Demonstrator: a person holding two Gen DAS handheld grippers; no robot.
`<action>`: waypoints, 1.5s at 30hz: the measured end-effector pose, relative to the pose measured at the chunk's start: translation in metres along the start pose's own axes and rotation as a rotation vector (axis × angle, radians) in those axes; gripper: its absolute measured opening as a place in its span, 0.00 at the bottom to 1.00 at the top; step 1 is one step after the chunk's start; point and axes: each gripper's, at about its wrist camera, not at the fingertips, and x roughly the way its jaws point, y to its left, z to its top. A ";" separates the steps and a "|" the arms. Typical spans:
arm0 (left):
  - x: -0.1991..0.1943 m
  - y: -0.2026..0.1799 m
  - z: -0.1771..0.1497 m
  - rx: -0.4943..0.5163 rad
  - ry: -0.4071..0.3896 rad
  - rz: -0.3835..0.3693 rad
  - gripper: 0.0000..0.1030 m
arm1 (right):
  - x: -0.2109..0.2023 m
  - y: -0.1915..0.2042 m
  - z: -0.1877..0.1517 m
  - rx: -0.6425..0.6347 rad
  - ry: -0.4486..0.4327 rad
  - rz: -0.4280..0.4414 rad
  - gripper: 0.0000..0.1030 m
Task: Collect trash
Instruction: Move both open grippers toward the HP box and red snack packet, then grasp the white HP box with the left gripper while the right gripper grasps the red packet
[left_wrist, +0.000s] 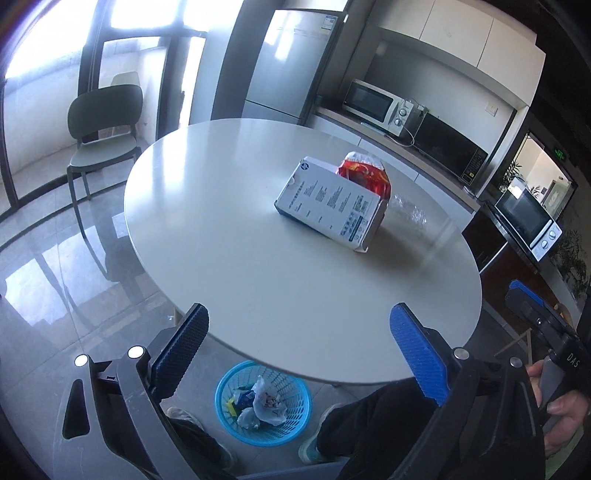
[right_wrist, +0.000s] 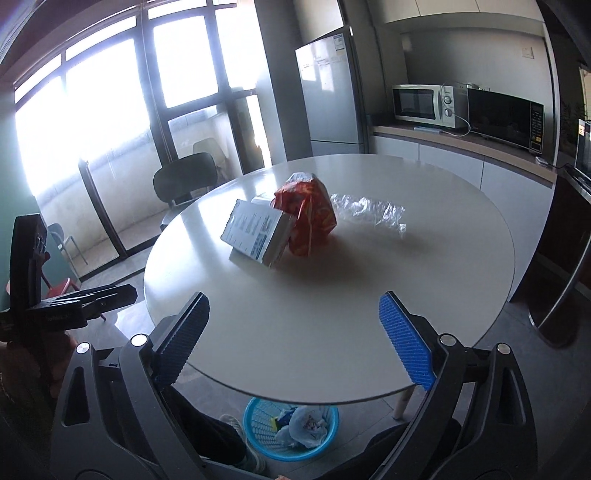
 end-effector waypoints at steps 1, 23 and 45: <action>0.002 0.000 0.003 -0.003 -0.002 -0.001 0.94 | 0.003 -0.003 0.005 0.000 -0.003 0.000 0.87; 0.047 0.015 0.052 -0.085 -0.025 -0.001 0.94 | 0.137 -0.020 0.086 -0.036 0.057 0.010 0.92; 0.106 0.019 0.106 -0.309 0.114 -0.043 0.94 | 0.241 -0.027 0.115 -0.017 0.321 0.116 0.69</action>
